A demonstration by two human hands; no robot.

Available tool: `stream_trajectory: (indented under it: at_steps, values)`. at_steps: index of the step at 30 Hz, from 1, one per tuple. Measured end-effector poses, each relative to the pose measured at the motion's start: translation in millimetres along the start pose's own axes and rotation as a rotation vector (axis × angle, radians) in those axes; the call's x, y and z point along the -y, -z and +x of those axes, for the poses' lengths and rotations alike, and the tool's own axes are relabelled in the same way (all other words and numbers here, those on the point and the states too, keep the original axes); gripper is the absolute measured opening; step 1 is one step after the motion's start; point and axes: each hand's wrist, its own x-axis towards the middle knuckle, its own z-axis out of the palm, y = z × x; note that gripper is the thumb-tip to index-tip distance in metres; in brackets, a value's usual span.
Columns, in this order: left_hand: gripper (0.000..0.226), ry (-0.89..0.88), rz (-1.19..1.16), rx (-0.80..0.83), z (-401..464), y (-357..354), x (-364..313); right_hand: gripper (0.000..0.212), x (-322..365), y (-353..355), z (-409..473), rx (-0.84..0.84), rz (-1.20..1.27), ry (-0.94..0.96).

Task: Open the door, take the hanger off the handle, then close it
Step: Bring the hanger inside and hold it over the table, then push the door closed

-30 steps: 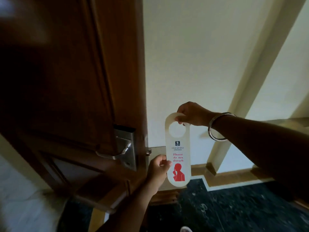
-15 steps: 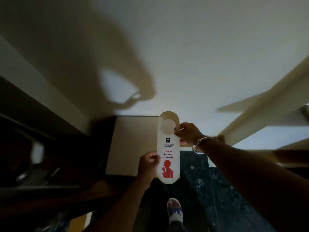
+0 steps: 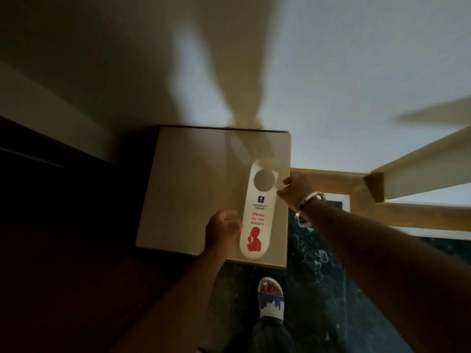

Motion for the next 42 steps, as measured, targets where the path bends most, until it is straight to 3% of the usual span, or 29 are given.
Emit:
stream_trajectory:
  at_steps: [5,9,13,18,21,25,31,35,42]
  values:
    - [0.041,-0.072,0.193,0.009,6.5,7.4,2.3,0.040,-4.1,-10.2,-4.4,-0.037,-0.107,0.050]
    - [0.059,-0.192,0.508,0.000,-17.9,32.6,-7.1,0.049,7.0,-4.5,-47.2,0.015,-0.242,0.189]
    - [0.065,-0.328,0.893,-0.050,-57.1,81.6,-35.2,0.056,32.3,15.4,-113.3,0.005,-0.369,0.364]
    - [0.064,-0.420,1.346,-0.132,-145.3,175.6,-86.9,0.068,71.4,45.9,-215.5,-0.121,-0.560,0.525]
    - [0.062,-0.441,1.527,-0.265,-205.0,235.3,-133.3,0.076,101.9,54.4,-264.2,-0.177,-0.557,0.549]
    - [0.061,-0.296,1.747,-0.402,-291.4,300.2,-196.0,0.077,158.9,52.7,-308.8,-0.213,-0.448,0.609]
    - [0.069,-0.128,1.977,-0.516,-372.6,359.9,-251.3,0.078,260.1,29.4,-349.5,-0.084,-0.289,0.813]
    - [0.073,0.078,2.022,-0.501,-394.5,388.9,-259.1,0.073,317.6,9.5,-375.6,0.068,-0.079,0.963]
    - [0.086,0.349,2.036,-0.478,-409.6,407.9,-247.5,0.075,359.6,-32.3,-420.4,0.522,0.380,0.934]
